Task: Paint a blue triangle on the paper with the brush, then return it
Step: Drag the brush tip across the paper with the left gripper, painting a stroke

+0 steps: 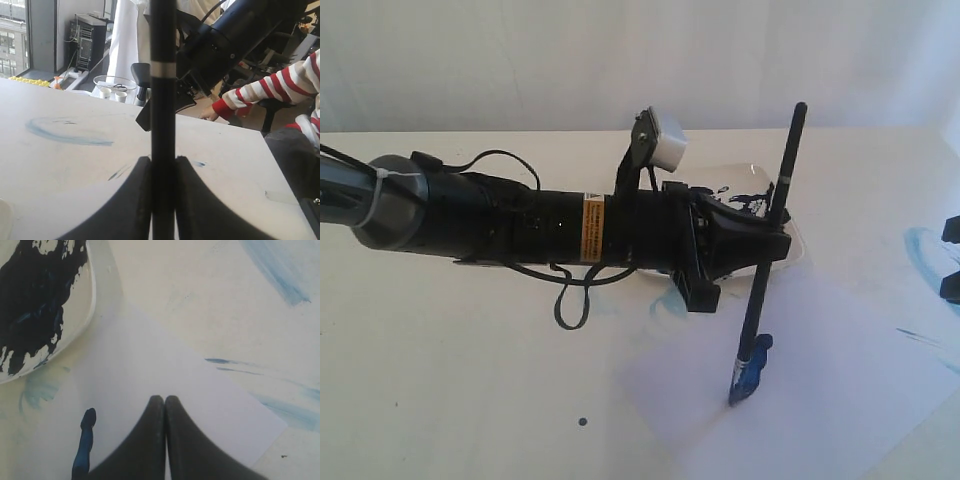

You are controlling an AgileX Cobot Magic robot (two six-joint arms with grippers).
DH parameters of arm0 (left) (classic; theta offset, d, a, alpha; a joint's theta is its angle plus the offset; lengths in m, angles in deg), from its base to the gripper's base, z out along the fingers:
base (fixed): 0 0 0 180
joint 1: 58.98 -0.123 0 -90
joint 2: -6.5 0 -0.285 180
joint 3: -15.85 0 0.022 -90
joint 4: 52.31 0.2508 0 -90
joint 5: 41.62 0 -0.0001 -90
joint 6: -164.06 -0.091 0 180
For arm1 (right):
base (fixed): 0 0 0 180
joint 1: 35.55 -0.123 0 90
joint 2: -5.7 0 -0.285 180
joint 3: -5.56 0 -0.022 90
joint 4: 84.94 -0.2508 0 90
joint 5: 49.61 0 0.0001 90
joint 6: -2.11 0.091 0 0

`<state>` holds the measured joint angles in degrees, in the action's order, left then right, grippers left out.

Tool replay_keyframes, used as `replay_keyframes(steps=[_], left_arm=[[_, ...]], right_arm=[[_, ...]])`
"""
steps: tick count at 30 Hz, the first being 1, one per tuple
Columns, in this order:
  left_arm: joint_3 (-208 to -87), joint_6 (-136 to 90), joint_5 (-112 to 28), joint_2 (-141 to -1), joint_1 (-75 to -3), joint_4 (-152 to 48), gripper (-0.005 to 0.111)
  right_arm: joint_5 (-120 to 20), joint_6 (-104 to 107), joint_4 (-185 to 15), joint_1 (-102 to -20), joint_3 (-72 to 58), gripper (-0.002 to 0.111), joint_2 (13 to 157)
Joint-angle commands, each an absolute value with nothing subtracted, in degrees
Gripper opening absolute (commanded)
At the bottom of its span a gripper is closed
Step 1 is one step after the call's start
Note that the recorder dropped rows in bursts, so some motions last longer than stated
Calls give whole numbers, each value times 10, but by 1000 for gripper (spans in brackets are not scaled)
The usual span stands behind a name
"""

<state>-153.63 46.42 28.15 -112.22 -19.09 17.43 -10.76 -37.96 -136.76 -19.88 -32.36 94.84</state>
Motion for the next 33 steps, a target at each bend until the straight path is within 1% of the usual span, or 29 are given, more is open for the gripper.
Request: replay_keyframes(steps=[1, 10, 33], left_arm=[[-1522, 456, 283, -1110, -189, 169, 0], [-1522, 433, 283, -1110, -188, 141, 0], [-1524, 382, 283, -1138, -139, 56, 0]], right_arm=[[-104, -381, -1372, -195, -321, 0, 949], [-104, -381, -1372, -195, -321, 0, 949], [-106, -381, -1374, -195, -321, 0, 949]])
